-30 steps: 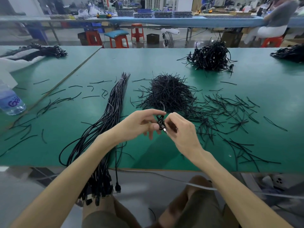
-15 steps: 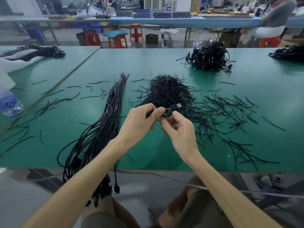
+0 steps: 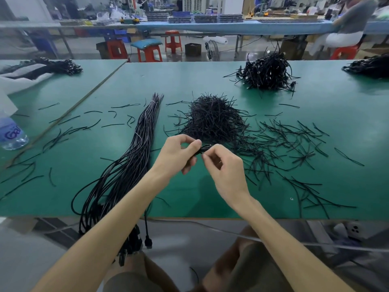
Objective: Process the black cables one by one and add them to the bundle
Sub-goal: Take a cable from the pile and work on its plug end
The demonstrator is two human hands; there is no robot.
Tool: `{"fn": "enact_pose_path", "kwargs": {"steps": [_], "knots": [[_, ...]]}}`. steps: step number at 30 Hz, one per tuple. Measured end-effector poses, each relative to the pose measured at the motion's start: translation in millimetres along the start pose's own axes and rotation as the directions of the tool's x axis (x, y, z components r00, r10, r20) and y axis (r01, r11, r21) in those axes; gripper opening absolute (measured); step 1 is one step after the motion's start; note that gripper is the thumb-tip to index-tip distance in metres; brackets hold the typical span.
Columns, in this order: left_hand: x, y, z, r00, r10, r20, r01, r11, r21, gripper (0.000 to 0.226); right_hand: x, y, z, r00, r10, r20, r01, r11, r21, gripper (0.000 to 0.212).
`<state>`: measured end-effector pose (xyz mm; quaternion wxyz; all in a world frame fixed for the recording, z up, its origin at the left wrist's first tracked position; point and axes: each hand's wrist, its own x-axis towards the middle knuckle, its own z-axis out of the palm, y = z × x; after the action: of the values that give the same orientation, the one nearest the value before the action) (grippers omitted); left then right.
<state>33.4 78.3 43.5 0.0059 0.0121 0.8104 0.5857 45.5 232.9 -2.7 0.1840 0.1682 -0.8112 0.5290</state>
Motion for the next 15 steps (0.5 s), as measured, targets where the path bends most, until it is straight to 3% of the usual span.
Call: {"fn": "enact_pose_path", "kwargs": {"steps": [3, 6, 8, 12, 15], "knots": [[-6.3, 4.6, -7.4, 0.984, 0.002, 0.178, 0.011, 0.997, -0.072, 0.026, 1.8, 3.2, -3.4, 0.996, -0.092, 0.008, 0.092, 0.985, -0.147, 0.02], [-12.4, 7.0, -22.7, 0.904, 0.056, 0.424, -0.009, 0.994, -0.112, 0.037, 4.1, 4.1, -9.3, 0.998, -0.047, -0.029, 0.045, 0.997, -0.07, 0.02], [-12.5, 4.8, -32.7, 0.858, 0.103, 0.504, -0.049, 0.992, -0.119, 0.041, 2.6, 2.3, -10.6, 1.0, -0.024, -0.013, 0.023, 0.999, -0.04, 0.02], [-6.9, -2.1, -40.6, 0.812, 0.187, 0.553, -0.111, 0.979, -0.168, 0.044, -2.1, -4.4, -9.5, 1.0, -0.019, -0.005, 0.019, 0.999, 0.027, 0.021], [-4.4, -6.0, -28.9, 0.874, 0.229, 0.428, -0.222, 0.973, -0.066, 0.044, -2.3, -5.0, -11.1, 1.0, 0.002, -0.016, -0.001, 0.998, 0.065, 0.02]]}}
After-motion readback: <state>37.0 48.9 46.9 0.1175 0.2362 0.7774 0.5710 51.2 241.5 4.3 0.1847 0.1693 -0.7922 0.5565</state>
